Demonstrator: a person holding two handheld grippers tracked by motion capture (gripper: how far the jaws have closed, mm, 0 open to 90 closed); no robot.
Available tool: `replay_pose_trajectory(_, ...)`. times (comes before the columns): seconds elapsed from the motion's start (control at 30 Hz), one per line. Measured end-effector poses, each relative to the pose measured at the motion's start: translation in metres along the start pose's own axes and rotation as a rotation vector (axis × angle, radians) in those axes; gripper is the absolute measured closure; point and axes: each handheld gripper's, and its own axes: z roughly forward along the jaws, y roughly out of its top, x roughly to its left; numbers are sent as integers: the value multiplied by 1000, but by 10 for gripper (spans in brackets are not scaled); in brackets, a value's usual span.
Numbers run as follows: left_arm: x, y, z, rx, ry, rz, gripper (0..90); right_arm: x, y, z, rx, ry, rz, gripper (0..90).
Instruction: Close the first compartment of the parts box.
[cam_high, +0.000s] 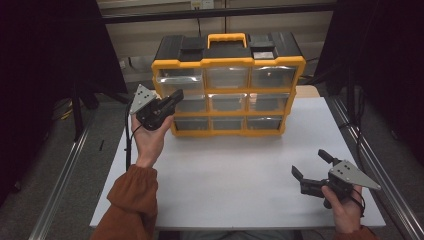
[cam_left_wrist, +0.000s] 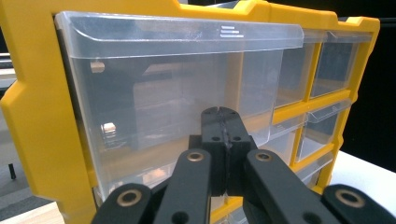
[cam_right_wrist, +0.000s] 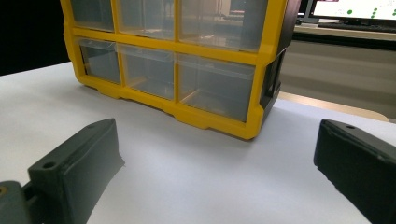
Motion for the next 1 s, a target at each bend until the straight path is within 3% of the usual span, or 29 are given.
replay_pose_trajectory(0.1, 0, 2, 1, 7, 2, 21, 900, 0, 0, 0, 0, 3, -1, 2)
replay_pose_trajectory(1.0, 7, 0, 12, -6, 13, 10, 900, 1, 0, 0, -5, 2, -4, 1)
